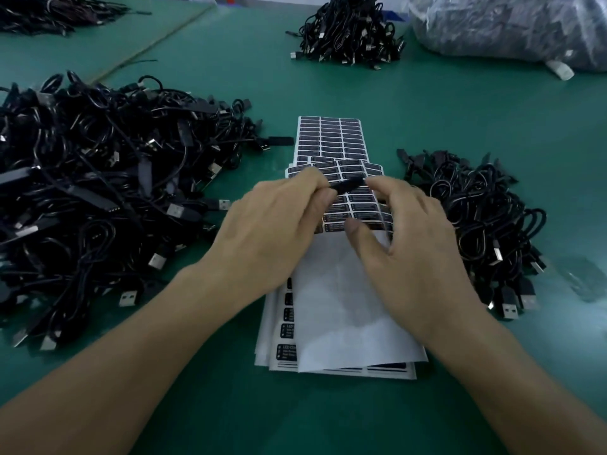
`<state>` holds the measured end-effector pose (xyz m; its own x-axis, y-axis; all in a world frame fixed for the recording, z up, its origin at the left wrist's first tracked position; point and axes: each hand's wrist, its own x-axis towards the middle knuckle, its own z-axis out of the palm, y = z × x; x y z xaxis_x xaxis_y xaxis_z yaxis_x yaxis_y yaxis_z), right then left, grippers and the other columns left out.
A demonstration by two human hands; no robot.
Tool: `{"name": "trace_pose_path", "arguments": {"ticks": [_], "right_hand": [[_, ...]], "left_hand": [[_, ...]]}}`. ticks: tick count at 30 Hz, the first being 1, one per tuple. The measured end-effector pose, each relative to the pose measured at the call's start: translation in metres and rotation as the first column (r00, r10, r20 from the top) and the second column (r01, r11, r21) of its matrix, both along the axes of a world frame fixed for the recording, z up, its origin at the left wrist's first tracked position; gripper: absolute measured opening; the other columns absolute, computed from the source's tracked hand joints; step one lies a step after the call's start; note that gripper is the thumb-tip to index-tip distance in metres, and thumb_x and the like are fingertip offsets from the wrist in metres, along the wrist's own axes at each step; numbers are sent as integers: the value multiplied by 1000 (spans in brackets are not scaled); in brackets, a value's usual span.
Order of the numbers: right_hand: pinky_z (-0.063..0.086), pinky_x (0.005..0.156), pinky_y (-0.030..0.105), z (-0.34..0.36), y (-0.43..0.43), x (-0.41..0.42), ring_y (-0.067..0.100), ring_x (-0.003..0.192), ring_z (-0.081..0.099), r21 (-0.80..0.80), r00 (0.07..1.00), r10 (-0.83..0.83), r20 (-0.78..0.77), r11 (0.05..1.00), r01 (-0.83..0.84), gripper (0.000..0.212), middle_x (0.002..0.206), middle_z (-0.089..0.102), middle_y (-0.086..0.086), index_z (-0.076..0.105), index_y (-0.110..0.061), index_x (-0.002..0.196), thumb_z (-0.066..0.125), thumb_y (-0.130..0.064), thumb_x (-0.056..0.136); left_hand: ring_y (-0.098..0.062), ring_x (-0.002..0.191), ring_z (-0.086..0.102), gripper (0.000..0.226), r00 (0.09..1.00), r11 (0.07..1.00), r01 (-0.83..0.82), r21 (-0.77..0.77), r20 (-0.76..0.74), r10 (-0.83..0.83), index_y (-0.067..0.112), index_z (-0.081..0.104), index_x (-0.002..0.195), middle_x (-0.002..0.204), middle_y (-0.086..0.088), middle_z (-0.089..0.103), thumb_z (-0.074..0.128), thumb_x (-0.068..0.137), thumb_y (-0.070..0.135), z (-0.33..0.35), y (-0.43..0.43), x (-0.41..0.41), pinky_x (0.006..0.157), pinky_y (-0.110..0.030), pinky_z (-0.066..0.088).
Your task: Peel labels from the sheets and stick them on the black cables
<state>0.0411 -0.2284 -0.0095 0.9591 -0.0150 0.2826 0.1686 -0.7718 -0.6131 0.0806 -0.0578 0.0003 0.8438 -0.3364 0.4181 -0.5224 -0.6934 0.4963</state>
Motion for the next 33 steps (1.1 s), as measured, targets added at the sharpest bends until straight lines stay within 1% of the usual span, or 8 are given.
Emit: {"name": "trace_pose_path", "arguments": {"ticks": [3, 6, 10, 13, 16, 20, 27, 33], "right_hand": [[9, 104, 20, 0, 2, -3, 1, 132, 14, -194, 997, -19, -80, 981, 3, 78, 150, 37, -1, 21, -24, 155, 47, -62, 92], [21, 106, 29, 0, 3, -4, 5, 134, 15, -212, 994, -29, -104, 977, 6, 88, 146, 42, 3, 13, -28, 155, 42, -73, 85], [15, 104, 24, -4, 0, -3, 1, 135, 18, -113, 996, 23, -91, 993, -33, 78, 148, 40, -5, 24, -33, 153, 61, -57, 89], [34, 109, 29, -2, -1, 1, 6, 131, 39, 86, 999, 43, -16, 995, -42, 65, 139, 51, -13, 40, -35, 145, 71, -36, 87], [52, 80, 22, 2, 0, 1, 3, 93, 63, 317, 1000, 17, 22, 948, -23, 44, 100, 66, -17, 56, -36, 127, 71, -22, 88], [49, 62, 18, 3, -2, 3, 7, 72, 64, 483, 1000, -23, 14, 875, 13, 34, 84, 69, -8, 59, -37, 106, 67, -10, 88], [57, 70, 28, 1, 0, 4, 8, 74, 69, 575, 997, 29, -78, 818, 21, 39, 87, 72, -11, 56, -33, 98, 78, -7, 79], [49, 66, 17, 1, 0, 5, 3, 73, 66, 630, 998, 34, -52, 777, 6, 22, 82, 72, -9, 62, -25, 91, 71, -6, 87]], "left_hand": [[-25, 67, 60, 18, 995, 990, -28, -137, -94, 16, 16, 49, 95, 77, 1, 66, 41, 106, 27, -4, -2, -1, 62, -51, 50], [-19, 67, 64, 16, 988, 975, -62, -212, -152, 30, 19, 46, 94, 75, 6, 68, 39, 107, 27, -8, -3, -2, 61, -49, 53], [-19, 70, 65, 18, 980, 978, -83, -190, -192, 46, 25, 44, 92, 76, 8, 70, 37, 104, 35, -10, -5, -2, 65, -50, 54], [-28, 66, 61, 23, 983, 980, -94, -174, -170, 65, 21, 44, 91, 74, 3, 66, 33, 99, 40, -8, -6, -3, 62, -52, 51], [-26, 64, 59, 20, 985, 985, -136, -105, -122, 123, 23, 41, 91, 72, 4, 64, 34, 104, 36, -8, -5, -4, 60, -50, 49], [-20, 60, 52, 19, 975, 977, -211, -34, -74, 208, 24, 38, 89, 67, 7, 55, 34, 104, 36, -11, -4, -2, 53, -37, 36], [-15, 57, 51, 20, 998, 979, -9, -204, -69, -5, 19, 41, 88, 69, 5, 58, 41, 97, 38, -4, -10, -8, 53, -42, 42], [-4, 59, 58, 41, 996, 978, 4, -206, -88, -23, 34, 30, 79, 81, 15, 68, 72, 82, 34, -7, -10, -7, 56, -34, 50]]}}
